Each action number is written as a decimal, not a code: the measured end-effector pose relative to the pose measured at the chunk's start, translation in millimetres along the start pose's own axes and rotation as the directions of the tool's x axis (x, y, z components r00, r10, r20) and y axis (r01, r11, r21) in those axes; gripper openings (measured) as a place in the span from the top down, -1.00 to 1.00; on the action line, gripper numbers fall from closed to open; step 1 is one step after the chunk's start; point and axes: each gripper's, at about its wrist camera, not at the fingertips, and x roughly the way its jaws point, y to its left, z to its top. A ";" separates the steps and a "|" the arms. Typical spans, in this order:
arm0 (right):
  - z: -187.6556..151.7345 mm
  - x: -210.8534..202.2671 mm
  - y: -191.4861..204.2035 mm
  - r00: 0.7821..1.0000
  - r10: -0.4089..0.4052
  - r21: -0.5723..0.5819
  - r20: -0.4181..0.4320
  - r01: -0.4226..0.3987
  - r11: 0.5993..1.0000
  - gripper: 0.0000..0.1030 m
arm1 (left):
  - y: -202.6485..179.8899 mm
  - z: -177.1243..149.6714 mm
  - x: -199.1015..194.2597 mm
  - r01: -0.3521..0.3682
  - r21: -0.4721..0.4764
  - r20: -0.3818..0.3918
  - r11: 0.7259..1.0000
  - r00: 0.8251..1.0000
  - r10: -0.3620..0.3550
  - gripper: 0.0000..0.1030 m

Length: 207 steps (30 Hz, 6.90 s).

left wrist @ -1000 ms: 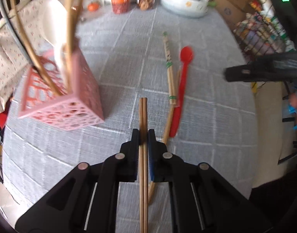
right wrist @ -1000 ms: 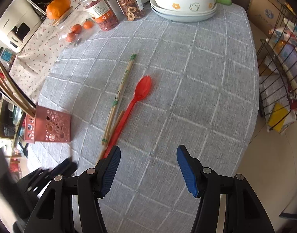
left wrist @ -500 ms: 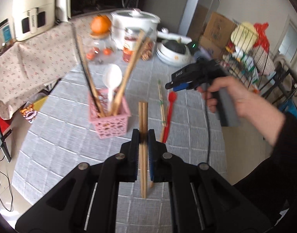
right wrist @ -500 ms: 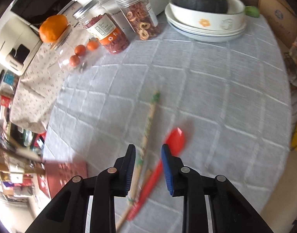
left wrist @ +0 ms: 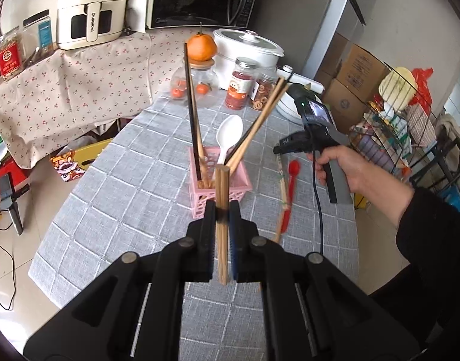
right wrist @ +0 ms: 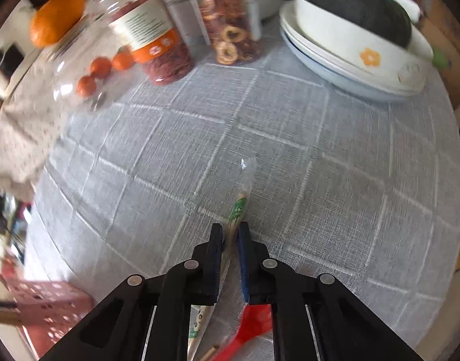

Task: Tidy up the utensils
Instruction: 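Drop the chopstick pair into the pink basket with the left tool while the right tool lifts wrapped chopsticks, then lower the paper-wrapped chopsticks into the pink basket and open the right tool, then move both tools toward the red spoon and close the left tool on the last wooden chopstick, then lift the wooden chopstick with the left tool while the right tool grasps the red spoon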

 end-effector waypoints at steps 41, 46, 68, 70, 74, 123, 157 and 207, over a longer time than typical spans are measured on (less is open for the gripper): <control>-124.0 -200.6 79.3 0.886 0.194 -0.282 0.422 -0.075 0.957 0.90 | -0.3 57.3 14.3 -0.139 -0.097 0.234 0.986 0.959 0.158 0.82; -123.3 -206.5 73.5 0.878 0.205 -0.274 0.432 -0.089 0.958 0.90 | 1.0 57.9 31.9 -0.153 -0.114 0.178 0.982 0.969 0.172 0.82; -138.7 -245.2 92.3 0.758 0.330 -0.324 0.562 -0.166 0.932 0.90 | 42.0 37.9 3.0 -0.194 -0.257 0.068 0.947 0.974 0.218 -0.03; -138.6 -247.3 101.3 0.741 0.341 -0.318 0.578 -0.181 0.931 0.89 | 53.6 32.5 6.5 -0.209 -0.288 0.003 0.934 0.976 0.219 -0.04; -136.9 -247.1 122.8 0.707 0.352 -0.306 0.614 -0.198 0.931 0.87 | 73.4 21.3 14.5 -0.166 -0.358 -0.086 0.919 0.986 0.144 -0.04; -133.9 -224.2 76.7 0.862 0.224 -0.181 0.455 -0.157 0.971 0.04 | 32.3 -0.1 32.7 -0.160 -0.200 -0.177 0.967 0.976 0.125 -0.33; -134.5 -130.6 -89.6 0.990 -0.140 -0.025 -0.029 0.140 0.990 -0.40 | -137.0 -18.2 194.0 -0.033 0.306 -0.422 0.952 0.891 0.166 0.75; -65.2 -39.5 -27.9 0.994 -0.019 0.036 -0.108 0.023 0.999 -0.09 | -70.9 14.4 53.0 0.029 0.224 -0.135 0.974 0.991 0.001 0.88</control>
